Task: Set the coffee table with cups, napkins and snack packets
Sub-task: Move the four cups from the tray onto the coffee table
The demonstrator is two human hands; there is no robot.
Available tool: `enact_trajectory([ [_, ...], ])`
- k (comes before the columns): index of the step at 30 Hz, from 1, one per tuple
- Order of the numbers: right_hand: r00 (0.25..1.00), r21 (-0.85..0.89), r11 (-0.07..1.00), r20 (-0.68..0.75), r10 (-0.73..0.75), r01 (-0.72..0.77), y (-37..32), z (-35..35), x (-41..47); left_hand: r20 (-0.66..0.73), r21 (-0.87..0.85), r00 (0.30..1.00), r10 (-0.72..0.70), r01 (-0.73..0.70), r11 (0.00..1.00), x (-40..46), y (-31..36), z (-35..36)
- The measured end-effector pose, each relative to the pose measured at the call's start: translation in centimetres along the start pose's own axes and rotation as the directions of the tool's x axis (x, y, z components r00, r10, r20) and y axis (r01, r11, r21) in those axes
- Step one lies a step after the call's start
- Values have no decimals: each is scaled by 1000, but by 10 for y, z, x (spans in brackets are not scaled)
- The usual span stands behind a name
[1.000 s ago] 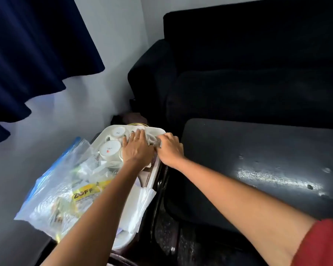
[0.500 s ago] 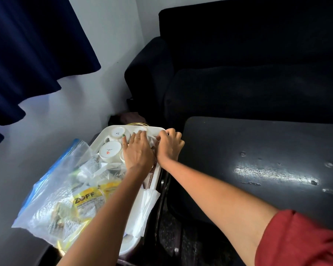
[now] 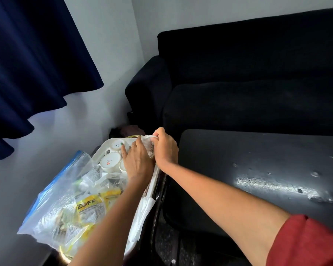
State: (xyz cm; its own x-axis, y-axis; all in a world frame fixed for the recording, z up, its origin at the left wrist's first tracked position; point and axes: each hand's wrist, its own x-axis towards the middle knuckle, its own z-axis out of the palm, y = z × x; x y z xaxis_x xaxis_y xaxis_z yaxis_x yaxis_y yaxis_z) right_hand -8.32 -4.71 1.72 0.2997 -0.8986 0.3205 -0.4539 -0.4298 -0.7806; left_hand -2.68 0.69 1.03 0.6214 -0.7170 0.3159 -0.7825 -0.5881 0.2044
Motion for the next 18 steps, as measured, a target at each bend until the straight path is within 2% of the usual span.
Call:
enact_trajectory([
  [7, 995, -28, 994, -13, -102, 102, -3, -40, 6, -20, -218, 999, -50, 45, 975, -12, 39, -17],
  [11, 977, -111, 971, -6, -215, 213, -1, -66, 5, 17, -392, 993, -114, 111, 913, -22, 62, -24],
  [13, 966, -156, 954, 35, -255, 258, 2, -80, 5, 80, -546, 983, -164, 181, 818, -28, 71, -25],
  [15, 958, -184, 941, 92, -272, 285, 7, -94, 6, 160, -714, 965, -210, 260, 651, -37, 82, -27],
  [18, 946, -209, 927, 162, -282, 312, 17, -115, 7, 234, -817, 947, -219, 313, 485, -48, 100, -28],
])
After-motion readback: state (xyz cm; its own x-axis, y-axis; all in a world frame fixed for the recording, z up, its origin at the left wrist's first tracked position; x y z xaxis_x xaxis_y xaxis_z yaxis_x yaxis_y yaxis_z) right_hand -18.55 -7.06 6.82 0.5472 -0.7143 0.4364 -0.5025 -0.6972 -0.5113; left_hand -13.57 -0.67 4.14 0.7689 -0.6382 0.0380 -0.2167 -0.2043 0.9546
